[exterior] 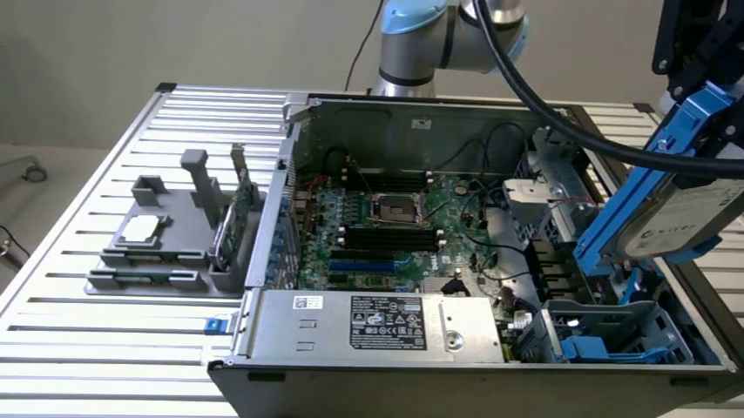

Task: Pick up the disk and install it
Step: 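Pick up the disk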

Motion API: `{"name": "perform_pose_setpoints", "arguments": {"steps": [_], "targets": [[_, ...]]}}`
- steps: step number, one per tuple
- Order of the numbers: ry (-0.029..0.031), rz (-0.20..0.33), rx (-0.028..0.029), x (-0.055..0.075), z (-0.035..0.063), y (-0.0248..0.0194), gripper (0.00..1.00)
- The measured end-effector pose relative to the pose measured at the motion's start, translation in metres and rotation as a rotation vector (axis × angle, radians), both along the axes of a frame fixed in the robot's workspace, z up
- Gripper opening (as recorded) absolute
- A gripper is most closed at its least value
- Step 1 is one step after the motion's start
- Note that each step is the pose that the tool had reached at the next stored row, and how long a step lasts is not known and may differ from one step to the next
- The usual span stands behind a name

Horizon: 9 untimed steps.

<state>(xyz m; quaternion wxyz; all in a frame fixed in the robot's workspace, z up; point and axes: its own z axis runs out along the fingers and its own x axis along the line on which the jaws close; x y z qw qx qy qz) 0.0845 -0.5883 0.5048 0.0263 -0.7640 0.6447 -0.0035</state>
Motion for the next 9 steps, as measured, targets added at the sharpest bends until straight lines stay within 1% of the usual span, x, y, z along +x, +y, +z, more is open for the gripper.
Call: {"name": "perform_pose_setpoints", "arguments": {"steps": [9], "targets": [[0.0000, -0.139, 0.0002, 0.0000, 0.0000, 0.0000, 0.33]]}}
